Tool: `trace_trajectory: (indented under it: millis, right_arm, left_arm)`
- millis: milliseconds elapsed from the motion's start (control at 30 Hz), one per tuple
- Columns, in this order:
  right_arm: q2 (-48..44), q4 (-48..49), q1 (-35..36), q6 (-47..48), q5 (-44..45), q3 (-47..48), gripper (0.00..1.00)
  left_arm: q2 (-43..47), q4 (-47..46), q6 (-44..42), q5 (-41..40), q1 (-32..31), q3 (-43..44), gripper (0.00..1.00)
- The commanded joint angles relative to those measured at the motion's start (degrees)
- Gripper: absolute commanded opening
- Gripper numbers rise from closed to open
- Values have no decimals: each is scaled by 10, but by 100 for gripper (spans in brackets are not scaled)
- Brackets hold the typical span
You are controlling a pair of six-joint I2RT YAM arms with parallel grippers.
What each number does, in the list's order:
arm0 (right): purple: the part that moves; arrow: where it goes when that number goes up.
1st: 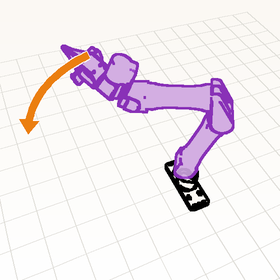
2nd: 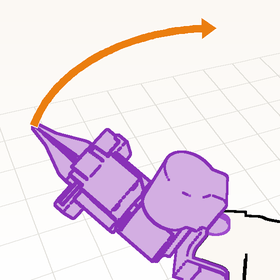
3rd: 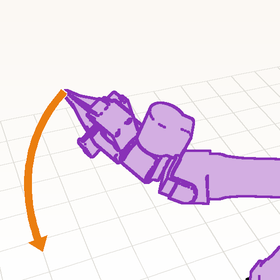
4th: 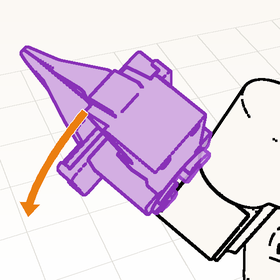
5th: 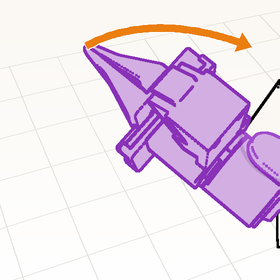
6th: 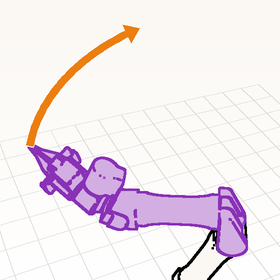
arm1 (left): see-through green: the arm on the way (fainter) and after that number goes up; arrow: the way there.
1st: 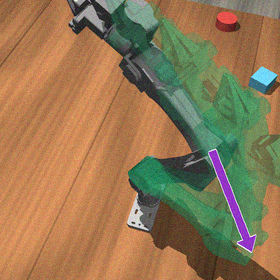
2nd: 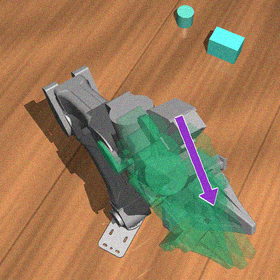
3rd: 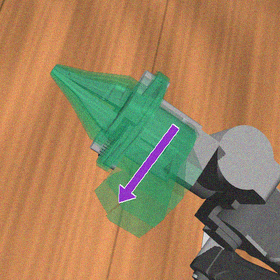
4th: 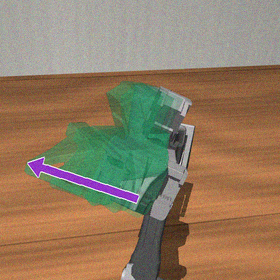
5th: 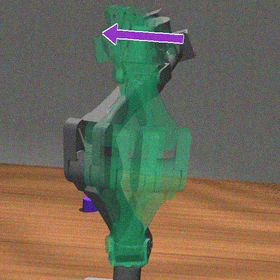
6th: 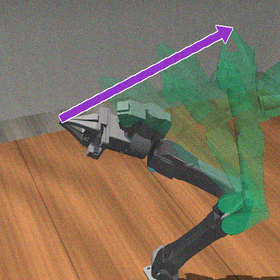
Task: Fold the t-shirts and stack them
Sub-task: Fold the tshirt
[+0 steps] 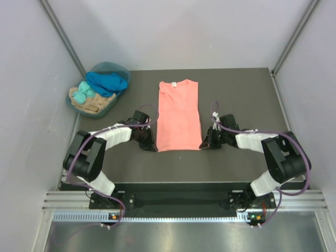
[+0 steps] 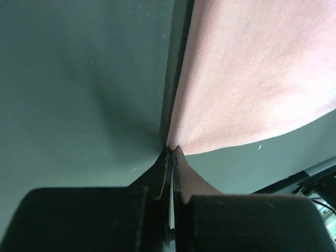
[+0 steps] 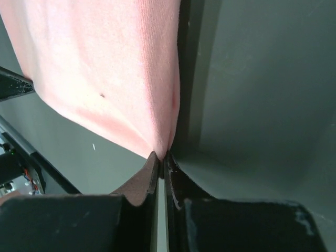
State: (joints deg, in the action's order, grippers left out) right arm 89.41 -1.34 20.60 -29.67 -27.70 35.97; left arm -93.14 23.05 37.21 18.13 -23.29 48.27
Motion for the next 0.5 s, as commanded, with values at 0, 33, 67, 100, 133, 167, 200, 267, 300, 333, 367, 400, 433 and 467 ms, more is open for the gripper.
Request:
trace_trajectory:
  millis: [0,33,67,100,133,167,200,267,300,333,367,400,433,467]
  right_arm:
    - [-12,-56,14,13,47,-32,0]
    - [-17,-55,20,9,46,-36,0]
    - [-20,-54,22,1,45,-47,0]
    - [-24,-55,26,-2,45,-52,0]
    - [-34,-56,31,-6,47,-58,0]
    - [-41,-59,34,-14,49,-72,0]
    - [-48,-59,36,-18,52,-79,0]
    - [-70,-67,40,-24,62,-99,0]
    - [-78,-70,42,-25,63,-105,0]
    - [-91,-74,45,-25,64,-110,0]
    - [-98,-76,46,-26,64,-118,0]
    - [-102,-79,50,-26,65,-121,1]
    - [-112,-81,55,-28,65,-124,9]
    - [-116,-79,58,-29,65,-130,14]
  left_arm:
    - [33,31,-19,-33,0,-34,0]
    - [35,31,-17,-19,0,-40,0]
    - [37,31,-16,-11,0,-45,0]
    - [38,31,-16,-6,-1,-58,0]
    - [45,31,-14,-3,-3,-64,0]
    - [50,32,-10,-5,-4,-79,0]
    - [58,32,-8,-6,-6,-87,0]
    - [82,33,-1,-5,-9,-106,0]
    - [90,36,0,-7,-13,-110,0]
    - [103,39,2,-10,-16,-114,0]
    - [107,43,8,-13,-18,-118,6]
    - [110,43,10,-11,-22,-120,10]
    - [113,42,13,-10,-24,-121,13]
    - [118,38,16,-6,-25,-122,17]
